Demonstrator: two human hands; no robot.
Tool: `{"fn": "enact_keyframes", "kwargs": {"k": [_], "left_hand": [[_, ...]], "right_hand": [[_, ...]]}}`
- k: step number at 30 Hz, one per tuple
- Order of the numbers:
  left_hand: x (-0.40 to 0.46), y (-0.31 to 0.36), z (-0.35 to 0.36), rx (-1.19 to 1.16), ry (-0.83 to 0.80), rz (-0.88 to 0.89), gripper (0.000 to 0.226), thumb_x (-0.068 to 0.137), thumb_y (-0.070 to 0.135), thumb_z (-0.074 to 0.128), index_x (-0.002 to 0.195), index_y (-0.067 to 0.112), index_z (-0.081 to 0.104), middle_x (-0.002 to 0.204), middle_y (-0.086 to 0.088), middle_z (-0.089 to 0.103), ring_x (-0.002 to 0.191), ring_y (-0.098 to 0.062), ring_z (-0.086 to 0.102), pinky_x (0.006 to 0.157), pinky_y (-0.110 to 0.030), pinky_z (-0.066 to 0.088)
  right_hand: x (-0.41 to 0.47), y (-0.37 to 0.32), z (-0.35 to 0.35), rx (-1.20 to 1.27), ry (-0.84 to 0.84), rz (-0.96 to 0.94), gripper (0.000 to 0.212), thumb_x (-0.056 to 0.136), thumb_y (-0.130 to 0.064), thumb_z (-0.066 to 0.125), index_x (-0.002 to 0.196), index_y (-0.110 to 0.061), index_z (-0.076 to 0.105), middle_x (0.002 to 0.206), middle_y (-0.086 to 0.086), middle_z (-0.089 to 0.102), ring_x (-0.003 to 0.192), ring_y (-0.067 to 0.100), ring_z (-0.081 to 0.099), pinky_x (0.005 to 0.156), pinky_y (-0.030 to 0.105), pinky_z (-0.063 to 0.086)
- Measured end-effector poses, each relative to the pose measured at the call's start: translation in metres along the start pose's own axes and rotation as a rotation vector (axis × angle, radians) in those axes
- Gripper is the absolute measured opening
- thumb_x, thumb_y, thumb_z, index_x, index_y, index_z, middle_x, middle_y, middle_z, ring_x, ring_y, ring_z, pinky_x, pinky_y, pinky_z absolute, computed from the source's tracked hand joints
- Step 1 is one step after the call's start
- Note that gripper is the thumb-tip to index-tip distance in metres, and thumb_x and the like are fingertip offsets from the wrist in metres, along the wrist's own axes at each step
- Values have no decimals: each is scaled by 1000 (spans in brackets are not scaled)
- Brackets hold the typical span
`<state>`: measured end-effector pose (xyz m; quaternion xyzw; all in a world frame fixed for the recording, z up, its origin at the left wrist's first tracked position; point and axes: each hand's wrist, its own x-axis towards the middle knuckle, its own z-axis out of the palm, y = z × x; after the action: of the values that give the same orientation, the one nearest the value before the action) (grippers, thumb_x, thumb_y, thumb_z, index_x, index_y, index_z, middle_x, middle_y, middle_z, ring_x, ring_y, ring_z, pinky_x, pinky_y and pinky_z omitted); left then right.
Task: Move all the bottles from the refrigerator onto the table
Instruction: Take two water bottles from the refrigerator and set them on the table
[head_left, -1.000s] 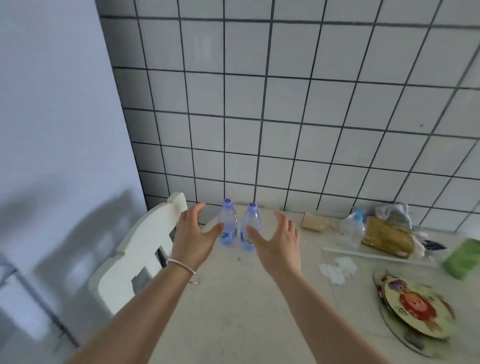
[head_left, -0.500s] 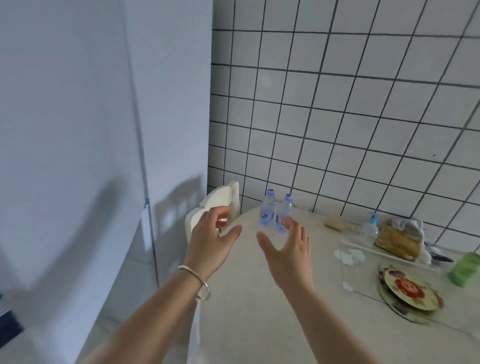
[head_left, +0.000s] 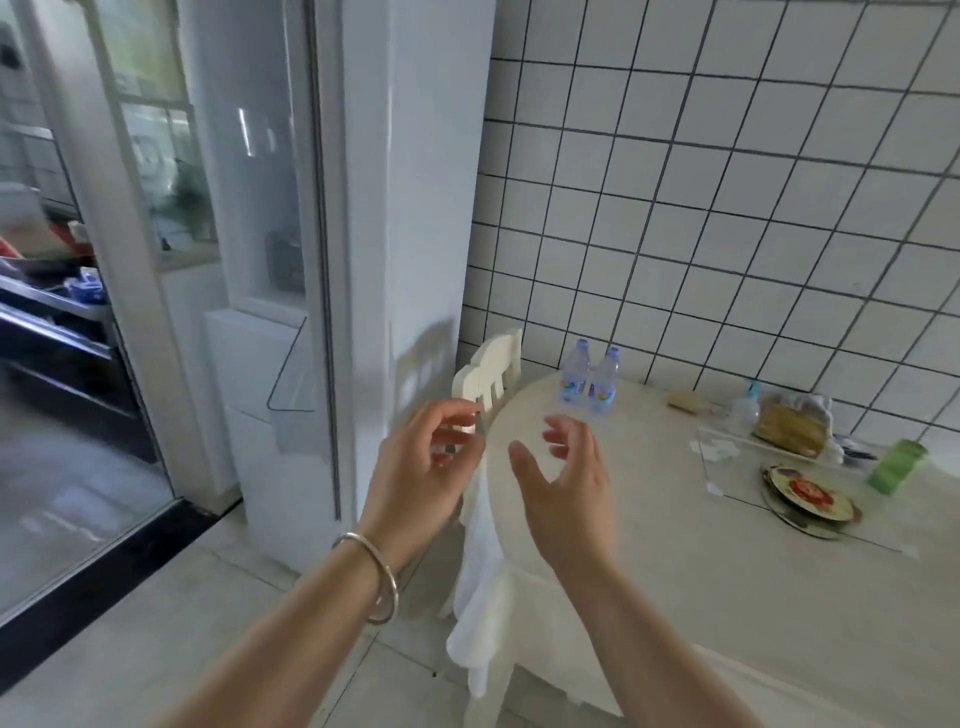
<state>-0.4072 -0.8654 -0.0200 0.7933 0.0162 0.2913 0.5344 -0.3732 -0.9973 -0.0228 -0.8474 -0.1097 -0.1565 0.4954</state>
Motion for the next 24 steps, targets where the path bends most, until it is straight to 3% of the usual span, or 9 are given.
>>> {"fn": "enact_keyframes", "kwargs": {"k": [4,12,18,24], "left_hand": [[-15,3,-50,-20,90,12,22,86,14,62,91,36,60,95,17,65,85,6,61,69,-4,45],[-20,-19,-122,42,251,-36,16,88,17,61,94,31,62,94,19,65,83,10,60,70,-1,43],[13,-46,-187,68,362,-75,15,87,14,63,99,24,62,91,18,63,80,3,59,67,-3,42],[68,-93,-271,120,310,-60,17,87,17,63,102,24,60,96,10,64,81,4,58,64,-4,40]], "right_hand": [[-30,-33,18,11,-73,-43,38,84,-35,59,120,-27,46,109,-14,49,108,7,47,87,23,35],[-52,-79,69,-60,-225,-188,38,87,-38,54,122,-27,46,112,-11,54,107,10,51,88,28,44],[-57,-133,130,-96,-263,-413,38,90,-37,52,125,-26,44,118,-12,51,107,3,47,81,16,33],[-35,-184,228,-66,-256,-376,39,90,-37,52,126,-28,41,122,-13,49,111,5,47,84,19,37]]}}
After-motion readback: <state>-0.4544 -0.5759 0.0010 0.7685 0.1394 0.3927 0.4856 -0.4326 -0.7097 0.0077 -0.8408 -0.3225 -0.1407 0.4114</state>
